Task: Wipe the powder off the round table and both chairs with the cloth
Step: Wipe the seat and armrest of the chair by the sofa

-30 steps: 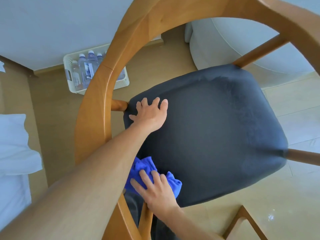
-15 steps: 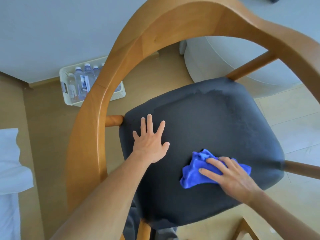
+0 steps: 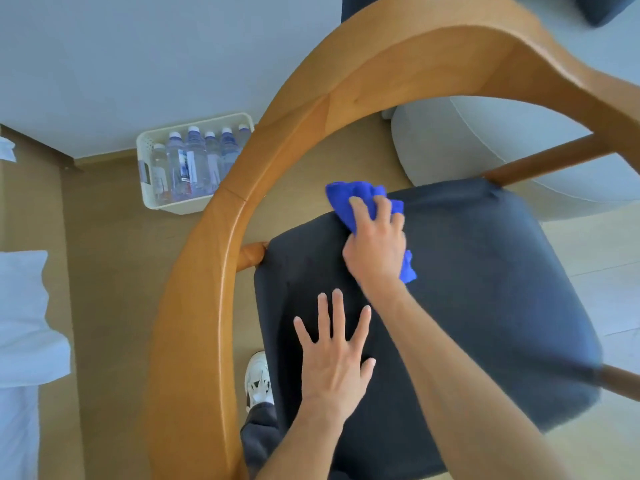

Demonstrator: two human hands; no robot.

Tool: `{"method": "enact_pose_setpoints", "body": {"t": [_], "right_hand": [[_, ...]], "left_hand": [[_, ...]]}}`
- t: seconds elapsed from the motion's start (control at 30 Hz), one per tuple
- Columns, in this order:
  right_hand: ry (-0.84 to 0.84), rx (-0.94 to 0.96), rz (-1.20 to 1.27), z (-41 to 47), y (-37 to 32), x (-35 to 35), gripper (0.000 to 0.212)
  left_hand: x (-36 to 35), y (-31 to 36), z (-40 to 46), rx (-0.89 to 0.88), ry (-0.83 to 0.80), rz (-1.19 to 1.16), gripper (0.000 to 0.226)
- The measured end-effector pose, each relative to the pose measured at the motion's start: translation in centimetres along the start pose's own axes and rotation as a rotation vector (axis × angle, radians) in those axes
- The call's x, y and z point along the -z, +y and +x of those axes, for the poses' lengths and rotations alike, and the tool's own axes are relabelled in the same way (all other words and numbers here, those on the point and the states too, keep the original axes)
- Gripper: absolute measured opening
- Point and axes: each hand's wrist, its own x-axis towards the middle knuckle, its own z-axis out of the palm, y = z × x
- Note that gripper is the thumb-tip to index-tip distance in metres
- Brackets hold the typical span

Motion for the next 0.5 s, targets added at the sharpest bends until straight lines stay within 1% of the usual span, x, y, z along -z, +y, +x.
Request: {"method": "enact_pose_setpoints", "body": {"t": [0.07, 0.13, 0.2, 0.27, 0.33, 0.4, 0.5], "right_hand": [[-0.151, 0.213, 0.015, -2.1, -4.5, -1.8, 0.053], [-0.283, 0.345, 0.016, -3.6, -6.5, -2.3, 0.055], [-0.336, 0.422, 0.043, -3.6, -6.2, -2.0, 0.058], [-0.365, 0.555, 0.015, -2.2, -4.4, -1.6, 0.059], [-0.357, 0.654, -0.046, -0.1, -2.3, -0.9, 0.059], [-0.293, 0.613, -0.086, 2.2, 0.5, 0.1, 0.056], [-0.204, 0.46, -0.172, 5.5, 5.5, 2.0, 0.054]], "left_hand": [[-0.2, -0.3, 0.0, -0.036, -0.031, 0.017, 0.082], [-0.6, -0.4, -0.2, -0.054, -0.03, 0.005, 0.085], [-0.7, -0.4, -0.4, -0.044, -0.016, -0.013, 0.084], [-0.6, -0.3, -0.5, -0.041, 0.018, -0.015, 0.076], [-0.6, -0.4, -0.5, -0.043, 0.034, -0.029, 0.08], [-0.8, -0.5, -0.3, -0.052, 0.054, -0.031, 0.088], [-1.3, -0.6, -0.2, -0.069, 0.07, -0.01, 0.092]]}}
